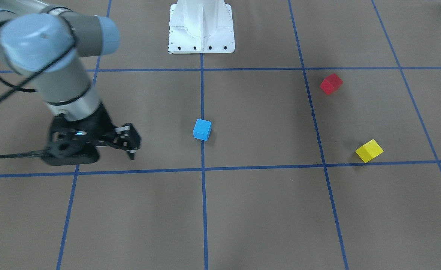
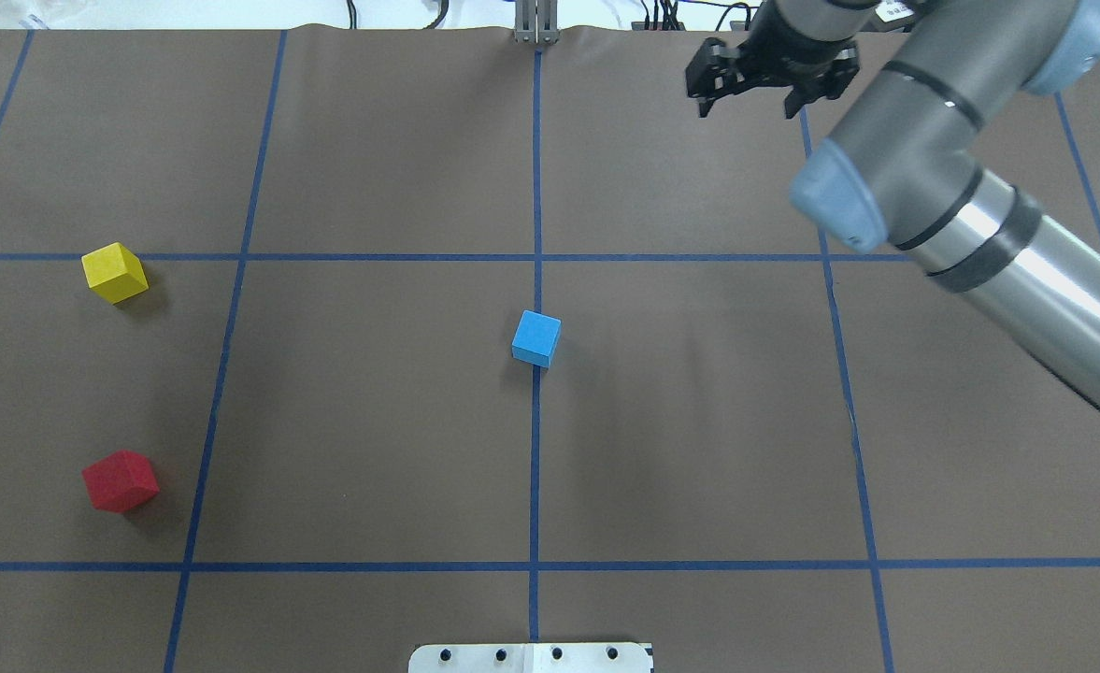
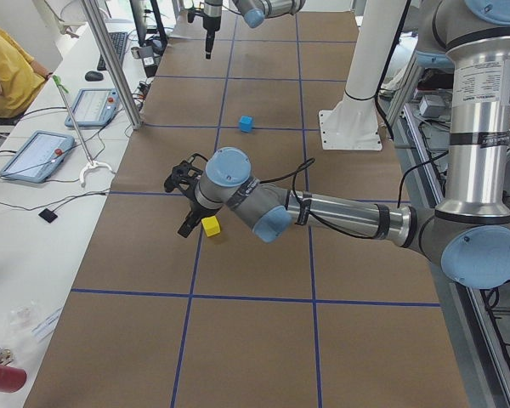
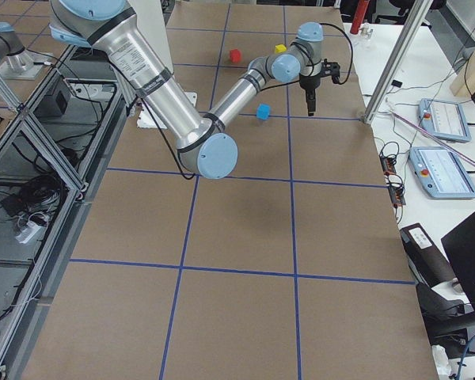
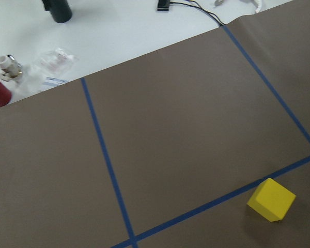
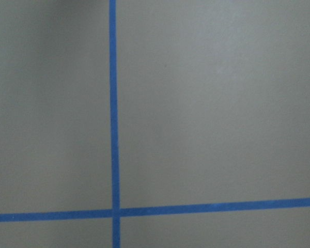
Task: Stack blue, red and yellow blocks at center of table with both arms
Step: 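Release the blue cube and raise the right arm away, then lower the left gripper onto the red cube and grasp it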
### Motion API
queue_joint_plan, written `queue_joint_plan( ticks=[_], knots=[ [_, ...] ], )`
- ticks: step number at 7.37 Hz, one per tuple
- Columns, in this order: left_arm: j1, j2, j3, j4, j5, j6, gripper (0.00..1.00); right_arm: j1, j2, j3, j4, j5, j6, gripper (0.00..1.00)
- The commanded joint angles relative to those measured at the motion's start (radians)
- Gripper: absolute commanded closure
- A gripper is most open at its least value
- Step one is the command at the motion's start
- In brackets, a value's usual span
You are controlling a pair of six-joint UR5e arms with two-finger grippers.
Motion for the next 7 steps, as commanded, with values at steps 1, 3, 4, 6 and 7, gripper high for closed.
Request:
queue_joint_plan(
  ticks=[1, 3, 4, 6, 7],
  knots=[
    [0.155, 0.056, -0.005, -0.217, 0.009, -0.096, 0.00, 0.183, -0.208, 0.084, -0.008, 0.074, -0.340, 0.00],
    [0.304, 0.120, -0.019, -0.319, 0.074, -0.112, 0.00, 0.310, -0.354, 0.089, 0.004, 0.155, -0.590, 0.00],
    [0.403, 0.139, -0.054, -0.319, 0.163, -0.159, 0.00, 0.383, -0.420, 0.089, 0.006, 0.198, -0.716, 0.00],
    [0.597, 0.194, -0.110, -0.321, 0.298, -0.165, 0.00, 0.445, -0.476, 0.089, 0.006, 0.215, -0.789, 0.00],
    [0.683, 0.240, -0.150, -0.321, 0.349, -0.164, 0.00, 0.448, -0.499, 0.089, 0.006, 0.211, -0.789, 0.00]
  ],
)
